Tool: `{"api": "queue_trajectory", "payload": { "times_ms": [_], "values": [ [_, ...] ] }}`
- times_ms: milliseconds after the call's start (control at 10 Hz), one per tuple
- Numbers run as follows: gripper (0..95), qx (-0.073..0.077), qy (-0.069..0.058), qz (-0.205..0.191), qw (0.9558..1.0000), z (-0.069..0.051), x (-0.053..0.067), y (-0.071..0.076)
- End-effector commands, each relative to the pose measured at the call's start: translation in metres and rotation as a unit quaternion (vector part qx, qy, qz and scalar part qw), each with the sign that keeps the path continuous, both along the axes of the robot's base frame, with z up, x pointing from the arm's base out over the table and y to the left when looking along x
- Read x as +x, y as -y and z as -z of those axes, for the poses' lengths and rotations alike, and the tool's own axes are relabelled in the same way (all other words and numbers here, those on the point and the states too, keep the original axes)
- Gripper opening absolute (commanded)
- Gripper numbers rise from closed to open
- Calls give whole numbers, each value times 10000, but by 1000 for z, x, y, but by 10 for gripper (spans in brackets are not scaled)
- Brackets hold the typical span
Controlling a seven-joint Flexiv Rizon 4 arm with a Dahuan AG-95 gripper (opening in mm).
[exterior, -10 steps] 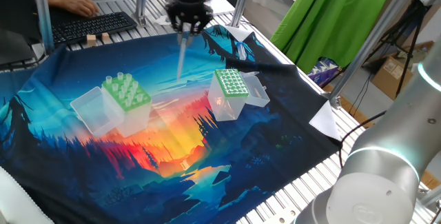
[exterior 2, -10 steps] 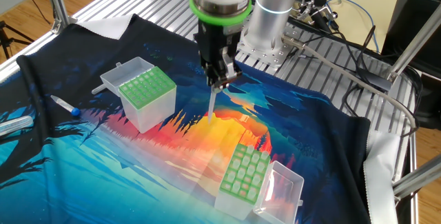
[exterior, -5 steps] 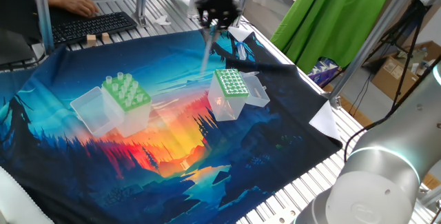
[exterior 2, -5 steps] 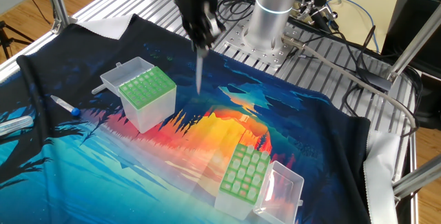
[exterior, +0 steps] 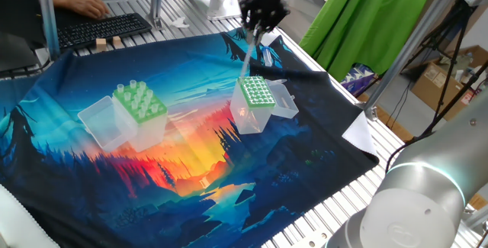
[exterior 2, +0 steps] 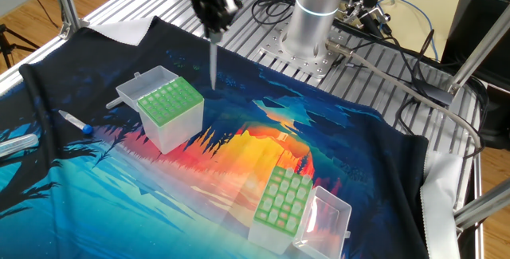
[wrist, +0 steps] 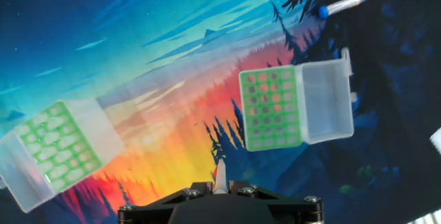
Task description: Transfer all large pipette tips from one holder to another
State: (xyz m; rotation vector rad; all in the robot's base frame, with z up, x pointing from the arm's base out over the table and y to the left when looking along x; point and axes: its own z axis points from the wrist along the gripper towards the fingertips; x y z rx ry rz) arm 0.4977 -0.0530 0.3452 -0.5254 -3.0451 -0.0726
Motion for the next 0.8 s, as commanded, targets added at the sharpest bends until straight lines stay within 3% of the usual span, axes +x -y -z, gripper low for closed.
{"api": "queue_trajectory", "payload": {
  "times_ms": [100,800],
  "values": [
    [0,2,83,-289,9995,2,0,25],
    [0,-51,165,-837,9963,7,3,60]
  ]
}}
